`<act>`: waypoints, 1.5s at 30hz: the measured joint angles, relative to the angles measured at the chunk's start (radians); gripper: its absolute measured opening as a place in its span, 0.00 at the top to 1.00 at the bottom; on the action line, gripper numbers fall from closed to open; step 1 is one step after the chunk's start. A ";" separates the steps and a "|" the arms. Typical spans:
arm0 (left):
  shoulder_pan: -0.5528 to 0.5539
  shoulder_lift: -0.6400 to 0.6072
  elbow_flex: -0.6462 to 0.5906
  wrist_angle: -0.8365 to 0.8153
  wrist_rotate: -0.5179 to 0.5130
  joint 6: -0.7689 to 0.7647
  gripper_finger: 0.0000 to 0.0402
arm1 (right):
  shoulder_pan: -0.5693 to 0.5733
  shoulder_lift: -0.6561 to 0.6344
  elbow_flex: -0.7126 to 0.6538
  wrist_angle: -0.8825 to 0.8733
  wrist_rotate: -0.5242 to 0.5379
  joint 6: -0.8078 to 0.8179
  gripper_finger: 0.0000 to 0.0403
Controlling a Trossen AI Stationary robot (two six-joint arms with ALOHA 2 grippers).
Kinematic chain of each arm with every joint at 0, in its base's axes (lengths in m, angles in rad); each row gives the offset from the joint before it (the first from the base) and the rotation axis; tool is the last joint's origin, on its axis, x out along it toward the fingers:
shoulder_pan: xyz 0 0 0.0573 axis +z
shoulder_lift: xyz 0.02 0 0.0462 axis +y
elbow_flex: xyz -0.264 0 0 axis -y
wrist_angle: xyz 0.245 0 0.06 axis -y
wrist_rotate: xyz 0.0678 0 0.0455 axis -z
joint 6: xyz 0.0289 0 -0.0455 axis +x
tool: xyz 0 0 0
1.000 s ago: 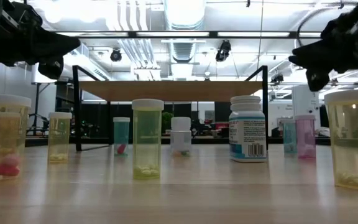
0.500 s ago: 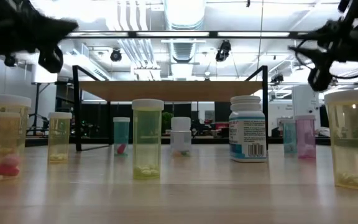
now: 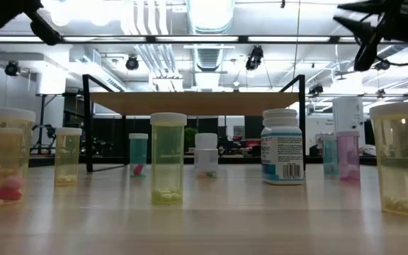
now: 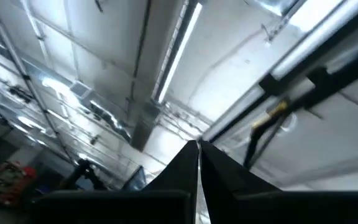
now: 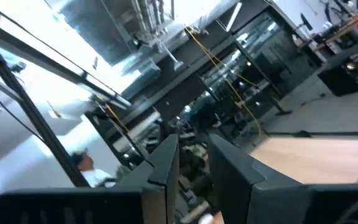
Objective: Pick and place medicine bottles onto shelf by color
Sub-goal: Put the orange pill bottle on the shelf
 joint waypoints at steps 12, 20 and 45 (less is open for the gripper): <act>0.000 0.268 0.418 -0.278 -0.060 -0.189 1.00 | 0.000 0.000 0.123 -0.001 0.000 0.011 0.81; -0.001 0.559 0.969 -1.522 0.228 -0.728 1.00 | 0.000 0.000 0.178 -0.053 0.000 0.008 0.81; -0.138 1.229 1.204 -2.338 0.294 -0.978 0.93 | 0.000 0.002 0.182 -0.146 0.001 0.009 0.81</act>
